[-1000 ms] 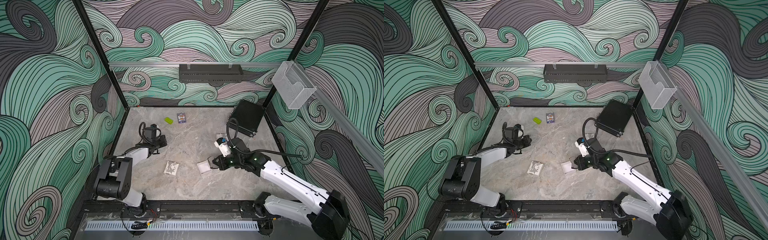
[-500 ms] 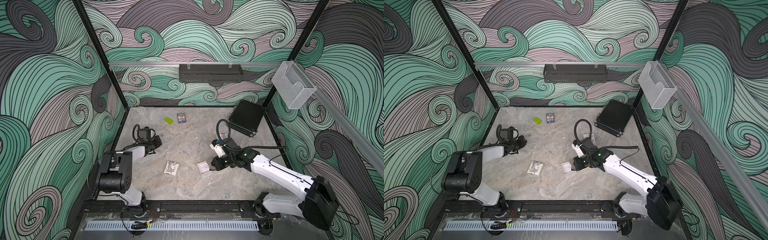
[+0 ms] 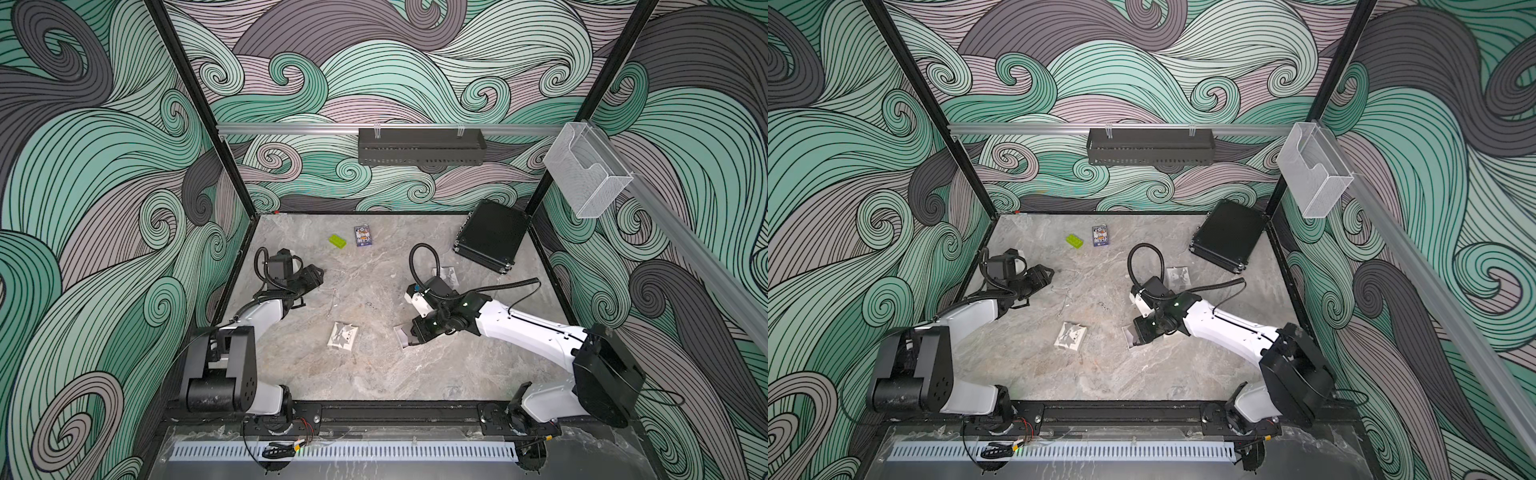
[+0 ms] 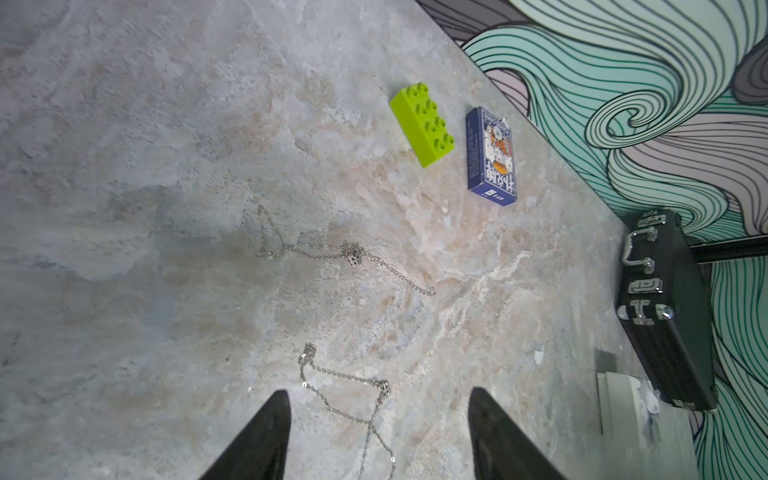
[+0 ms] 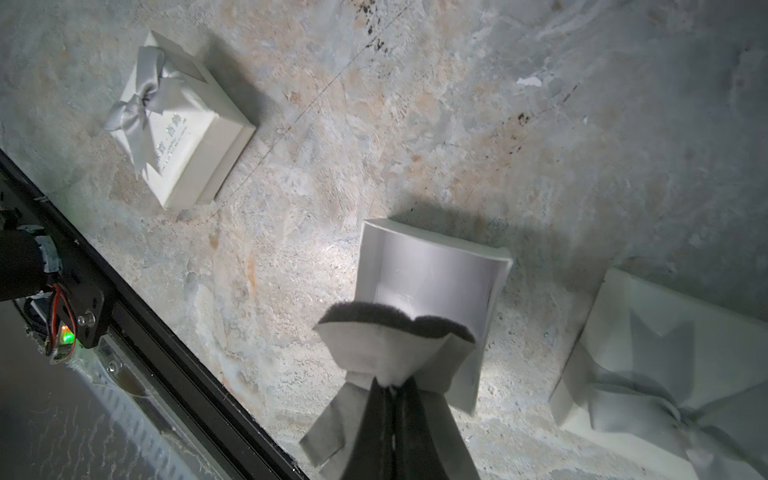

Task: Take the necklace out of the lift-off lid jewelry box
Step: Place the inner lining in the jewelry box.

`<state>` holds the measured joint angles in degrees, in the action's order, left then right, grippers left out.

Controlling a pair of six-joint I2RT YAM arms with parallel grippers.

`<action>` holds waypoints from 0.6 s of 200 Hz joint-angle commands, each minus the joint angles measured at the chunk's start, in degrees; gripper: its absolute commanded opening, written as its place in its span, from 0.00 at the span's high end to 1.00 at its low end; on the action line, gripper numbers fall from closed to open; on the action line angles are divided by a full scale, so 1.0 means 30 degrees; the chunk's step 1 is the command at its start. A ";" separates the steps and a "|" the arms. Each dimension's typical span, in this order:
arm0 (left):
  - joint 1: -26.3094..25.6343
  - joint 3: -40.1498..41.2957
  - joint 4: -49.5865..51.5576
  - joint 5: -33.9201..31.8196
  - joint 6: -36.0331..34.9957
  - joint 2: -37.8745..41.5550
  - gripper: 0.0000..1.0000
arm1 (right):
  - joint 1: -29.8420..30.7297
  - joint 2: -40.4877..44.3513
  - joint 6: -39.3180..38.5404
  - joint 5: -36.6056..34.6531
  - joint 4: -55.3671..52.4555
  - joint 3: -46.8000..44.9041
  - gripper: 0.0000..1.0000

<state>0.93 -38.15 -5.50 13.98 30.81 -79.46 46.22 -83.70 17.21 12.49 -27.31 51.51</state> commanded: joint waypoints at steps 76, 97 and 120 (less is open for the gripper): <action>-0.5497 0.0676 0.3630 -0.3132 -0.3741 0.5754 0.30 | 0.0853 -0.2878 0.1657 -0.3039 0.2049 0.0409 1.00; -0.6381 0.0947 0.3073 -0.2144 -0.4106 0.6012 0.29 | 0.1051 -0.3409 0.1787 -0.3764 0.2152 0.0396 1.00; -0.6992 0.1201 0.2562 -0.1369 -0.4358 0.6183 0.30 | 0.1169 -0.3896 0.1980 -0.4458 0.3368 0.0072 1.00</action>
<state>-18.44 -35.35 2.81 7.29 20.40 -61.95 49.12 -93.97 21.82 3.40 -20.93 51.72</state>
